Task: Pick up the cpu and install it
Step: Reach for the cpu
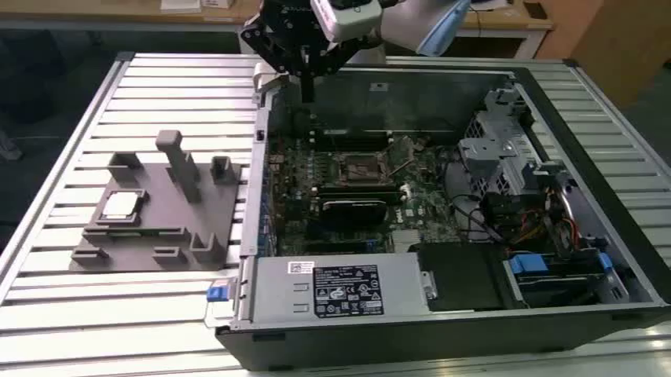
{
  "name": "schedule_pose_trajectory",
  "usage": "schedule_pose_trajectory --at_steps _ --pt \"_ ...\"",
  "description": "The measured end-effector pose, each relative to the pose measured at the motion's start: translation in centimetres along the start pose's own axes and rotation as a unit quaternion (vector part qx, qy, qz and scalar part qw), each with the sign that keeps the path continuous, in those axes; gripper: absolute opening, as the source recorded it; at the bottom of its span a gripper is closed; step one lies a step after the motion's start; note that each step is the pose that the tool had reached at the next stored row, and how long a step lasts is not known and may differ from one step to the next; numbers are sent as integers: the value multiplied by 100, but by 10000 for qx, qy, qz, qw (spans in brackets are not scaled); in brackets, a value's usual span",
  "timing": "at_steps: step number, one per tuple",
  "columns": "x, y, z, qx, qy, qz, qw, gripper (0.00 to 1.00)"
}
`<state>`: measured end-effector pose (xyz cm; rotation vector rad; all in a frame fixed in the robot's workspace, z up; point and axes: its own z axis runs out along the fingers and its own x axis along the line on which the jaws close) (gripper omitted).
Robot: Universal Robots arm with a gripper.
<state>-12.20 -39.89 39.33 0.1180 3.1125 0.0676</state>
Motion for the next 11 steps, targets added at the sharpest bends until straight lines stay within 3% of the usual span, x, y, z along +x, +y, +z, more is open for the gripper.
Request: schedule_pose_trajectory --at_steps 11 --pt "0 0 0 0 0 0 10000 11"
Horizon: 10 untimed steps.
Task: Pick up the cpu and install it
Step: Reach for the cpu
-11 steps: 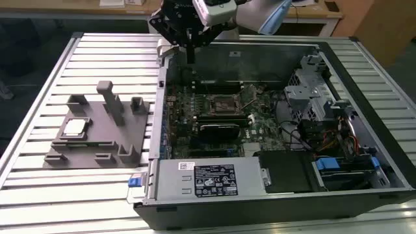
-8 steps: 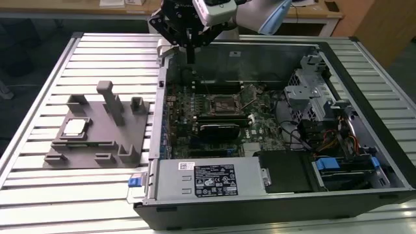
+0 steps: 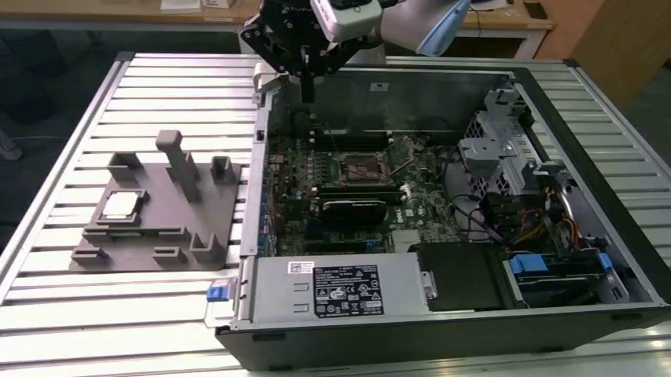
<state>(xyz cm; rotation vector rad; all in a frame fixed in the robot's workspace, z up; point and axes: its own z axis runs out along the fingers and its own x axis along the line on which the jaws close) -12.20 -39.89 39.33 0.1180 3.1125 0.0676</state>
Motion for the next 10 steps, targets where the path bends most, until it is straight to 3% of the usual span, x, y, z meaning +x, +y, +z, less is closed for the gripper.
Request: schedule_pose_trajectory --at_steps 10 --pt "103 -8 -2 0 -5 1 10000 11"
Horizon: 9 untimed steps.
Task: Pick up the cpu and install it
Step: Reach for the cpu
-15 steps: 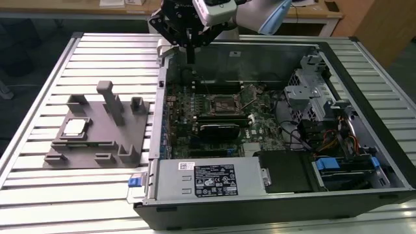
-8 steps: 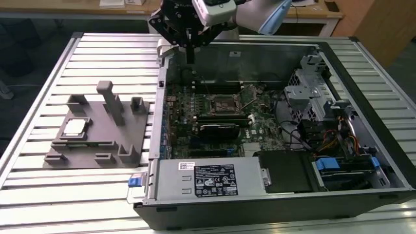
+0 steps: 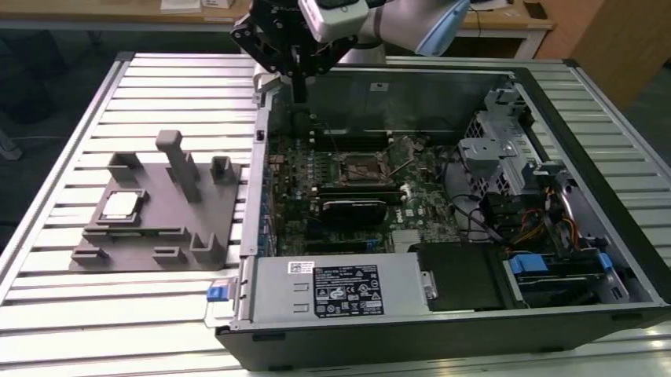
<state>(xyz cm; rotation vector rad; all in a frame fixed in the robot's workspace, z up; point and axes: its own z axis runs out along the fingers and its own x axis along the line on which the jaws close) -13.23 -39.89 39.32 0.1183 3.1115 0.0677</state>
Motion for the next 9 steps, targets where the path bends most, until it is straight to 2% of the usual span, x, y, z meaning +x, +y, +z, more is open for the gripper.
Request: schedule_pose_trajectory --at_steps 9 --pt "126 -10 -2 0 -8 5 10000 11"
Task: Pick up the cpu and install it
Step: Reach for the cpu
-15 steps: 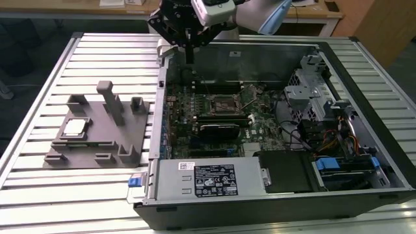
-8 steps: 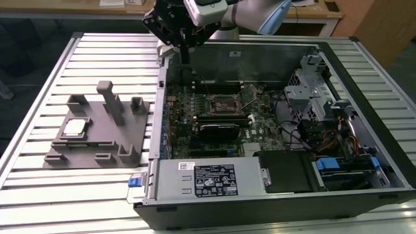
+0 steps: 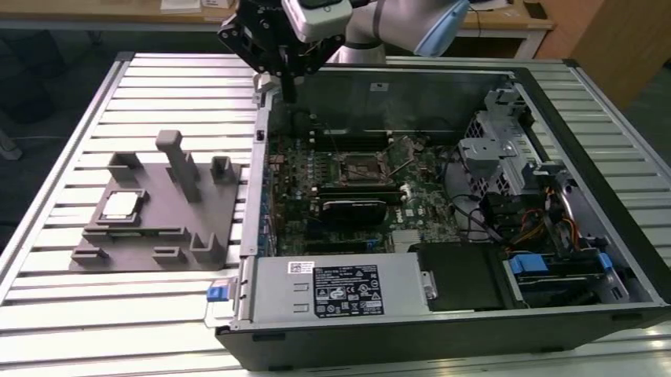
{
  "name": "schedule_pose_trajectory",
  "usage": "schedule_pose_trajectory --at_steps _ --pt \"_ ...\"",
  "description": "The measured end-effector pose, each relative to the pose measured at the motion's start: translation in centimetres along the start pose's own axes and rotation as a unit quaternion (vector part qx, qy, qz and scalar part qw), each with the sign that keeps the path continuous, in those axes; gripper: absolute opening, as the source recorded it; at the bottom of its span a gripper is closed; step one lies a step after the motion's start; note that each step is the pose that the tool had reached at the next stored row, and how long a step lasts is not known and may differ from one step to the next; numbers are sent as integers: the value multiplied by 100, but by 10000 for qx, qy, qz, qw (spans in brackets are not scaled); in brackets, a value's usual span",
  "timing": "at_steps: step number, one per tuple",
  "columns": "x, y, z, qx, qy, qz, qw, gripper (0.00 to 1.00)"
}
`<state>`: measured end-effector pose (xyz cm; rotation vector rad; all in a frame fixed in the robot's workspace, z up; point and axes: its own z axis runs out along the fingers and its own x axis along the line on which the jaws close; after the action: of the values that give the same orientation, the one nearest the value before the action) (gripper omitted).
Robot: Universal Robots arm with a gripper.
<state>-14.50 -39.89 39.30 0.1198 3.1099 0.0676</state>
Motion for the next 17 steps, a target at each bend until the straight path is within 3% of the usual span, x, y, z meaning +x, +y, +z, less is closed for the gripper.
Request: schedule_pose_trajectory --at_steps 17 --pt "217 -17 4 -1 -7 5 10000 11"
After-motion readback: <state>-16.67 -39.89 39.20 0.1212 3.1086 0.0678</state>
